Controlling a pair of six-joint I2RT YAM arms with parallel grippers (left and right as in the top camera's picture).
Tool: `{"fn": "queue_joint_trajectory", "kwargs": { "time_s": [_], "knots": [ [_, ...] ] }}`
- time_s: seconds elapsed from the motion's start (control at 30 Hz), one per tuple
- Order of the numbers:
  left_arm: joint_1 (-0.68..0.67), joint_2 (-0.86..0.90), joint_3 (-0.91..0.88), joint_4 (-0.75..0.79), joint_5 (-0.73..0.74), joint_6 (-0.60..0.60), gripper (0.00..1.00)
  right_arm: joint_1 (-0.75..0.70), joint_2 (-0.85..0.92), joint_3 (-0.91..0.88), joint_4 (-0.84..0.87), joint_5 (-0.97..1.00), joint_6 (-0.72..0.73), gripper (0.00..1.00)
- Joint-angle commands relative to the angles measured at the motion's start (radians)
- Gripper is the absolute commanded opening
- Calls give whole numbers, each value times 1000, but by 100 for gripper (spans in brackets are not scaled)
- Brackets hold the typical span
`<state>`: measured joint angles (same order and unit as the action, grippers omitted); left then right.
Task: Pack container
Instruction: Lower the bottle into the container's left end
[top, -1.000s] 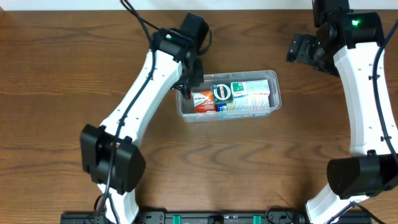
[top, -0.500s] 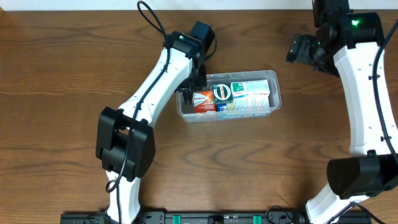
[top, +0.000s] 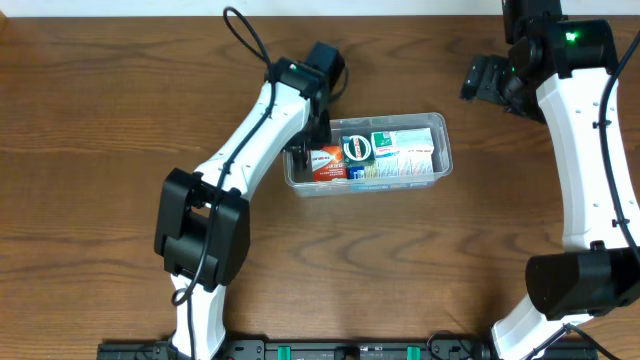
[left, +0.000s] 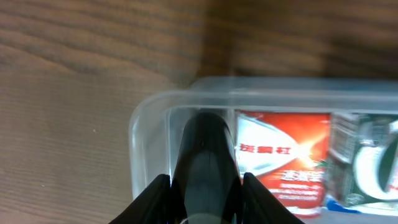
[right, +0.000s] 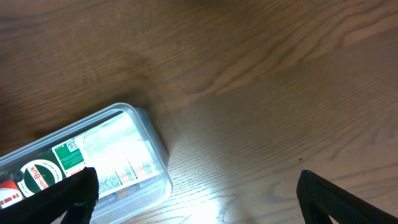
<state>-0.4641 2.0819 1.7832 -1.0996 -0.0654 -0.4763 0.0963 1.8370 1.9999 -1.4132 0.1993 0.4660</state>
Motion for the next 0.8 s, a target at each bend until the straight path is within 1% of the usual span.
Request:
{"fn": "queue_joint_trajectory", "kwargs": {
  "time_s": [0.0, 0.1, 0.17, 0.2, 0.33, 0.57, 0.77],
  "knots": [
    [0, 12, -33, 14, -26, -19, 35, -4, 3, 2, 0, 10, -4, 99],
    [0, 12, -39, 20, -26, -19, 35, -5, 3, 2, 0, 10, -4, 99],
    [0, 12, -39, 25, -26, -19, 37, -4, 3, 2, 0, 10, -4, 99],
    [0, 12, -39, 26, -26, -19, 47, -4, 3, 2, 0, 10, -4, 99],
    [0, 12, -39, 33, -25, -19, 59, -4, 3, 2, 0, 10, -4, 99],
    [0, 1, -23, 47, -25, -19, 60, -4, 3, 2, 0, 10, -3, 99],
    [0, -79, 9, 47, -25, -19, 60, -5, 3, 2, 0, 10, -4, 99]
  ]
}}
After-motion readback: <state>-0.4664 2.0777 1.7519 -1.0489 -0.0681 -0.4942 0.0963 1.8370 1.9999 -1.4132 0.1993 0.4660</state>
